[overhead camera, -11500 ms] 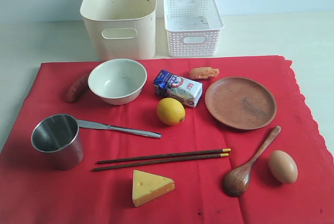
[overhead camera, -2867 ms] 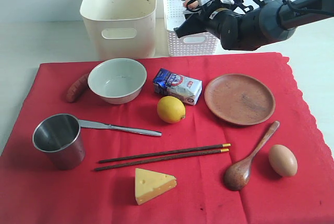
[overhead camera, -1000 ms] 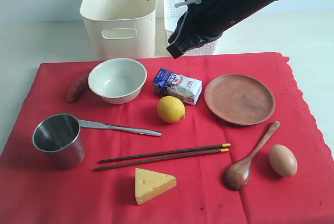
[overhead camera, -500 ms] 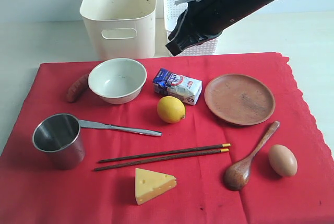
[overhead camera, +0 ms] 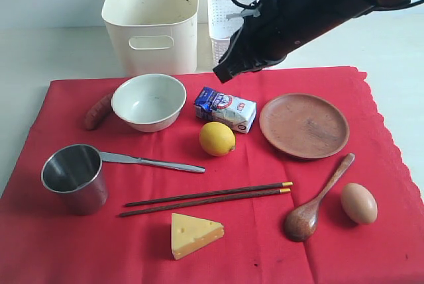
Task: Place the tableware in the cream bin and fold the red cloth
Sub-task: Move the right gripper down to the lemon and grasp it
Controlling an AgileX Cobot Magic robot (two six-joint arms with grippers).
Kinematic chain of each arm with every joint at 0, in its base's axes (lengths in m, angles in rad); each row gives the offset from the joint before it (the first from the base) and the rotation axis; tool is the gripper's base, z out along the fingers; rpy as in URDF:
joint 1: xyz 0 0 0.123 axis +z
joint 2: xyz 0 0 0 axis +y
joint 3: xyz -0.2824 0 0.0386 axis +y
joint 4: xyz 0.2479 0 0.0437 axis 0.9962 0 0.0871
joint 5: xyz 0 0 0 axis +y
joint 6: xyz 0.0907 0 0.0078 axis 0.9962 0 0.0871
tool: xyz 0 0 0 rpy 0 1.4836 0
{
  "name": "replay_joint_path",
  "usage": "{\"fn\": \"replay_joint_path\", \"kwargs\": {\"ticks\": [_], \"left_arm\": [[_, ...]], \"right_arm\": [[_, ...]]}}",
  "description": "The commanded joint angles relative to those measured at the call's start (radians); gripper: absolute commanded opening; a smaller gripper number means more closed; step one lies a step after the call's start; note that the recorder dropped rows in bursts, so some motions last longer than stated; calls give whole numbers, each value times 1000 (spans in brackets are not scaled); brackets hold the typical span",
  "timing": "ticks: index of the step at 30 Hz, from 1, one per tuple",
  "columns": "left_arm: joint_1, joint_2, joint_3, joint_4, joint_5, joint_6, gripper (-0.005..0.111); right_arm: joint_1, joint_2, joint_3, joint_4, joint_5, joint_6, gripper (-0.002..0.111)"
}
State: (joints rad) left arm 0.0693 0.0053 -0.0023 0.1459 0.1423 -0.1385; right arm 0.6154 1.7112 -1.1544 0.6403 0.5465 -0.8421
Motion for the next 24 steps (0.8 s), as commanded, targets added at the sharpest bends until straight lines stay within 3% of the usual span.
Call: {"fn": "replay_joint_path", "kwargs": {"ticks": [1, 13, 18, 21, 24], "left_arm": [[1, -5, 2, 6, -2, 4, 0], [1, -5, 2, 6, -2, 4, 0], [1, -5, 2, 6, -2, 4, 0], [1, -5, 2, 6, -2, 4, 0], [1, -5, 2, 6, -2, 4, 0]], "right_arm": [[1, -42, 74, 37, -63, -3, 0], [6, -105, 192, 83, -89, -19, 0], [79, -105, 192, 78, -106, -28, 0], [117, -94, 192, 76, -132, -28, 7], [128, -57, 192, 75, -180, -20, 23]]}}
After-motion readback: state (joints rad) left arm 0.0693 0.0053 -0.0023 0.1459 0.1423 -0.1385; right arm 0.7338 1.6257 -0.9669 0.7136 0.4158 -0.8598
